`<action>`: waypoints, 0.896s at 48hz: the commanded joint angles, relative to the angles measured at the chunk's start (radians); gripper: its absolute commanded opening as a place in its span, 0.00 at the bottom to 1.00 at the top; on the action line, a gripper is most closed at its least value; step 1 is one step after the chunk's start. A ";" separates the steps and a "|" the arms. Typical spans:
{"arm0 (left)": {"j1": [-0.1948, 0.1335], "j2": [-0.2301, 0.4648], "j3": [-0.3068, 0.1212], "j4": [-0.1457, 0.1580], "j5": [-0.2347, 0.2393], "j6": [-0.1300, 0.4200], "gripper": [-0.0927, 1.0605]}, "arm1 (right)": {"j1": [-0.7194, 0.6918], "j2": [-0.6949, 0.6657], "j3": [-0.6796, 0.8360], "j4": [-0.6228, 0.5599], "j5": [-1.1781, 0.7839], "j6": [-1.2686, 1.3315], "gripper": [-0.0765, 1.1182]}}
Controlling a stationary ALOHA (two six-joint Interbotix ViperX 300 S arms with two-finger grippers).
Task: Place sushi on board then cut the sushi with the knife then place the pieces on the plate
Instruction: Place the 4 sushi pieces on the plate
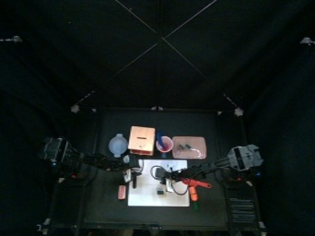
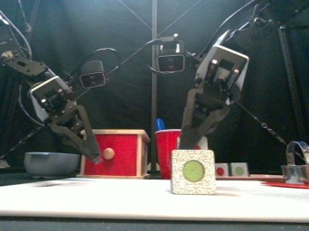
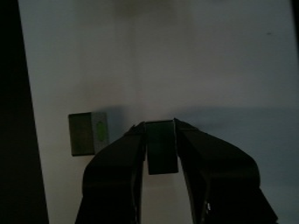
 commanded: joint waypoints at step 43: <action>0.005 -0.005 -0.014 -0.002 -0.005 0.002 0.79 | -0.649 -0.311 0.322 -0.034 0.092 -0.006 0.57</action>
